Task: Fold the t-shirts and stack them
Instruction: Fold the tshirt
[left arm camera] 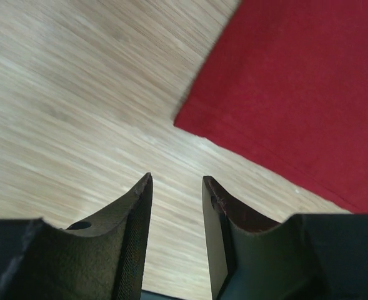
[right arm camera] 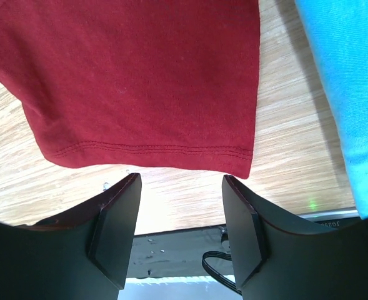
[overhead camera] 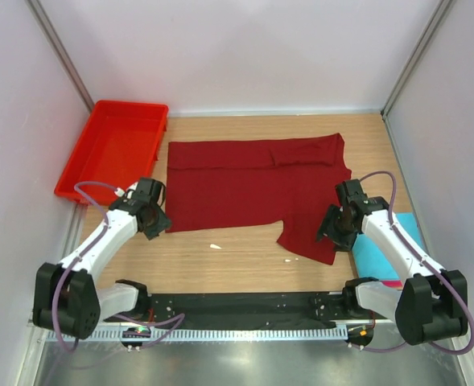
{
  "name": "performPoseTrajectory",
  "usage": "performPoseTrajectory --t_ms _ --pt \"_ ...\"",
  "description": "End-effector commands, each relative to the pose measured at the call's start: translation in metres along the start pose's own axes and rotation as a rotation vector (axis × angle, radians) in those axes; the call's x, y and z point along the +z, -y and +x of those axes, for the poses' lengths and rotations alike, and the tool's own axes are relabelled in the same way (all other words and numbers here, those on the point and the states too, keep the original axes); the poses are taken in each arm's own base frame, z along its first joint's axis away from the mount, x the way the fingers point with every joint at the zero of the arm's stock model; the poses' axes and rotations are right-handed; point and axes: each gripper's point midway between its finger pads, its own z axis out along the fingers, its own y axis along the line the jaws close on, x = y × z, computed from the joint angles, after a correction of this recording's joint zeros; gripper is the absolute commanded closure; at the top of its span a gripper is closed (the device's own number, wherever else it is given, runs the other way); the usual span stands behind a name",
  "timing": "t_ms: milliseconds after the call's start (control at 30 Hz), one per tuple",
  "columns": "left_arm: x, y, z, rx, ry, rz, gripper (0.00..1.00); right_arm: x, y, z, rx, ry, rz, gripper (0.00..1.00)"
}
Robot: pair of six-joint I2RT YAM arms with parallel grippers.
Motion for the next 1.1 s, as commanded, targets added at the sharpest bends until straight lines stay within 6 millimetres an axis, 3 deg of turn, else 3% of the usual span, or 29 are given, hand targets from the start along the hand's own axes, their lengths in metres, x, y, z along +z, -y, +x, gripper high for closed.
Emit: performPoseTrajectory --t_ms 0,333,633,867,1000,1067 --pt "0.012 0.005 -0.020 0.030 0.045 -0.017 0.62 -0.008 -0.008 -0.012 0.017 0.052 -0.029 0.40" --pt "0.041 0.015 -0.022 0.066 0.007 -0.036 0.56 -0.007 -0.014 -0.020 0.023 0.054 -0.034 0.40" --pt "0.059 0.017 -0.012 0.081 -0.049 -0.043 0.58 0.001 -0.018 -0.022 0.034 0.042 -0.034 0.40" --pt "0.071 0.006 -0.005 0.085 -0.068 -0.102 0.71 -0.001 -0.014 -0.025 0.044 0.062 -0.012 0.40" --pt "0.073 -0.004 -0.011 0.083 -0.041 -0.137 0.97 0.002 -0.009 -0.022 0.061 0.053 0.017 0.40" --pt "0.068 -0.006 -0.019 0.086 -0.017 -0.141 1.00 0.005 0.000 -0.024 0.071 0.073 0.063 0.40"
